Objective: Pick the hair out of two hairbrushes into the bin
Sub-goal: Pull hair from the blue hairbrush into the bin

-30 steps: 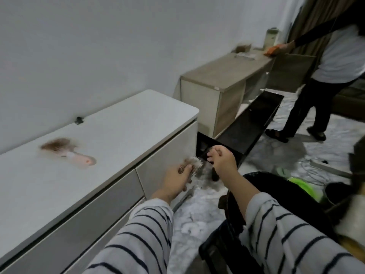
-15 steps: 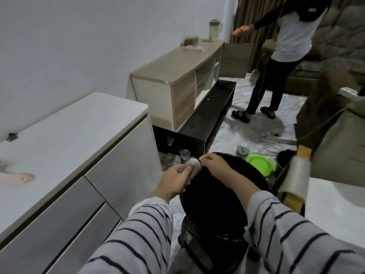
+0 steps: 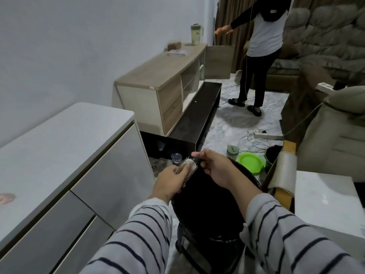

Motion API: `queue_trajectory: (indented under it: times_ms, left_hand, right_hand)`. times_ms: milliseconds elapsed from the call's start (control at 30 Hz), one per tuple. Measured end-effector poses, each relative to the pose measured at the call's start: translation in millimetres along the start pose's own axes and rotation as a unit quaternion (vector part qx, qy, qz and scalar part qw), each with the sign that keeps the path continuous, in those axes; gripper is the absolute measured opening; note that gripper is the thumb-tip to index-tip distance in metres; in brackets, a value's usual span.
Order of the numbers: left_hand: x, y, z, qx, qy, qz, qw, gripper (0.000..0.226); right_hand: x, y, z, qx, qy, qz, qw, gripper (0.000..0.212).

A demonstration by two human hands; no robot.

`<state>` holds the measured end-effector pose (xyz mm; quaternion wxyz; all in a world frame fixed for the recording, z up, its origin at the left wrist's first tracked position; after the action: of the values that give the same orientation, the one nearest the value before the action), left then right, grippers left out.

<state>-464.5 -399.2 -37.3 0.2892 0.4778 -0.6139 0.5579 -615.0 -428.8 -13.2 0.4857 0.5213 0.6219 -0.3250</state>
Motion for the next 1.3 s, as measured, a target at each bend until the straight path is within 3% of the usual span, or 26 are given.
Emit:
queue_trajectory:
  times_ms: [67, 100, 133, 233, 367, 467, 567, 633, 767, 933, 1133, 1300]
  left_hand:
    - [3, 2, 2, -0.006, 0.004, -0.001, 1.0, 0.058]
    - [3, 2, 3, -0.004, 0.005, -0.007, 1.0, 0.056]
    - [4, 1, 4, 0.0, 0.007, -0.013, 1.0, 0.053]
    - [11, -5, 4, 0.004, 0.015, -0.004, 1.0, 0.047]
    - [21, -1, 3, -0.012, 0.027, -0.013, 0.999, 0.045]
    - [25, -10, 8, 0.013, 0.04, -0.042, 0.998, 0.047]
    - [27, -18, 12, 0.009, 0.042, -0.023, 0.999, 0.048]
    - [24, -17, 13, 0.002, 0.032, -0.029, 0.999, 0.049]
    - [24, -10, 11, 0.011, 0.023, -0.042, 0.999, 0.055]
    - [24, 0, 9, 0.004, 0.006, -0.053, 0.999, 0.049]
    - [7, 23, 7, -0.03, -0.069, -0.106, 0.992, 0.026]
    - [9, 37, 1, -0.07, -0.079, -0.093, 0.99, 0.027]
  right_hand:
    - [-2, 4, -1, 0.002, -0.013, -0.048, 0.999, 0.038]
    - [-6, 2, -3, 0.023, -0.038, -0.143, 0.989, 0.036]
    - [-11, -2, -4, 0.052, -0.075, -0.267, 0.959, 0.036]
    - [-7, -8, -8, 0.088, -0.149, -0.581, 0.795, 0.03]
    - [8, -11, -13, 0.076, -0.163, -0.728, 0.661, 0.025]
    - [32, -37, -17, 0.044, -0.088, -0.784, 0.613, 0.026]
    - [59, -74, -25, 0.023, 0.015, -0.712, 0.702, 0.029]
    - [56, -80, -24, 0.066, 0.01, -0.668, 0.741, 0.037]
    - [52, -92, -21, 0.149, -0.001, -0.601, 0.786, 0.035]
    - [68, -97, -21, 0.058, 0.119, -0.52, 0.844, 0.036]
    - [9, -104, -19, 0.211, 0.015, -0.506, 0.836, 0.026]
    - [-15, -98, -13, 0.206, -0.059, -0.346, 0.913, 0.041]
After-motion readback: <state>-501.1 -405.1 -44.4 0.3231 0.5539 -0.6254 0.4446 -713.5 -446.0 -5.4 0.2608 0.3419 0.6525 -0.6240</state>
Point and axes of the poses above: each hand's wrist, its own z-axis towards the middle knuckle, its own y-axis out of the palm, x = y × z, the point moved 9 cm from there along z, towards the middle knuckle, and after that the axes turned 12 degrees about -z, right-handed, at the moved point
